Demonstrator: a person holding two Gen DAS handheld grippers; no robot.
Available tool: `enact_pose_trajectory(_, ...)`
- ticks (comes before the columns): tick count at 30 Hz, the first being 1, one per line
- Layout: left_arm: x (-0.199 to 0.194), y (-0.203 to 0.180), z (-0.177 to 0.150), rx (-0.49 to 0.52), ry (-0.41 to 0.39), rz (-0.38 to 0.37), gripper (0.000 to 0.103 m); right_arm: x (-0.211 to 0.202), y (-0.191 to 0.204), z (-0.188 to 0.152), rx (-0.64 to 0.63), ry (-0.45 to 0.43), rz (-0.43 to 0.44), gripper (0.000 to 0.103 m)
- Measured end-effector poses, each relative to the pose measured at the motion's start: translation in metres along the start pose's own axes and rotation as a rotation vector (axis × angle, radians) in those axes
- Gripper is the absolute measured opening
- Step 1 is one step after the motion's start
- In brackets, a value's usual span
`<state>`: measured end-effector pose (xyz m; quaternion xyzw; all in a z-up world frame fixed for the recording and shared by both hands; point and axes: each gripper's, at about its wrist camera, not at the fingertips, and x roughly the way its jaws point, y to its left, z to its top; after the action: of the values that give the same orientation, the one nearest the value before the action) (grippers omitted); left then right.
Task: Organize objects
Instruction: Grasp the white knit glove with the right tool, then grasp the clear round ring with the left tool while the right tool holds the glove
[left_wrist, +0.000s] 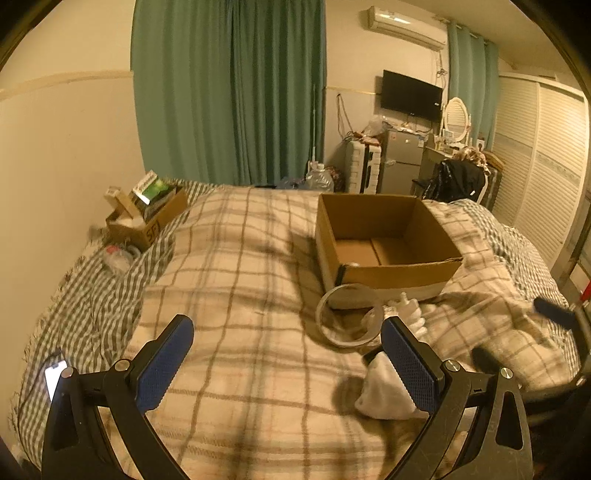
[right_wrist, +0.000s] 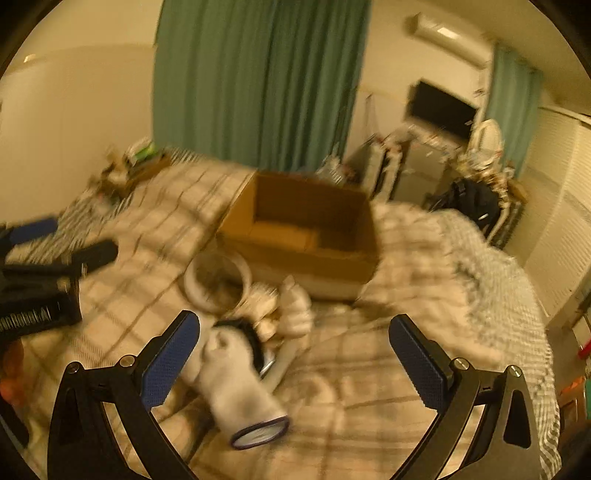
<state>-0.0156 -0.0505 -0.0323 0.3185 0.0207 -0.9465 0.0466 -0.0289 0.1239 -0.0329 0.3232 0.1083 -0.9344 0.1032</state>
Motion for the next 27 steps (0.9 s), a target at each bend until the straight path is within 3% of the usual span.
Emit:
enact_pose_trajectory(8,0.032,0.009,-0.016,-0.014,0.098,-0.038,0.103,0.061,0.029,-0.032,-0.072,0.228,0.108,0.102)
enact_pose_trajectory(10,0.038,0.008,-0.019,-0.018,0.117,-0.050,0.103,0.075,0.036,-0.039,-0.089,0.280,0.137,0.089)
enact_pose_trajectory(11,0.040,0.007,-0.020,-0.016,0.126,-0.051,0.103,0.079,0.039,-0.043,-0.092,0.296,0.164,0.064)
enact_pose_trajectory(12,0.042,0.006,-0.021,-0.014,0.133,-0.050,0.103,0.079,0.038,-0.043,-0.084,0.301,0.204,0.051)
enact_pose_trajectory(15,0.045,0.004,-0.023,-0.012,0.147,-0.053,0.103,0.065,0.032,-0.039,-0.068,0.245,0.174,0.043)
enact_pose_trajectory(22,0.055,-0.011,-0.019,0.026,0.181,-0.082,0.103,0.022,-0.019,-0.005,0.020,0.085,0.108,0.042)
enact_pose_trajectory(27,0.083,-0.035,-0.008,0.100,0.191,-0.070,0.103,0.030,-0.051,0.023,0.019,0.067,0.033,0.042)
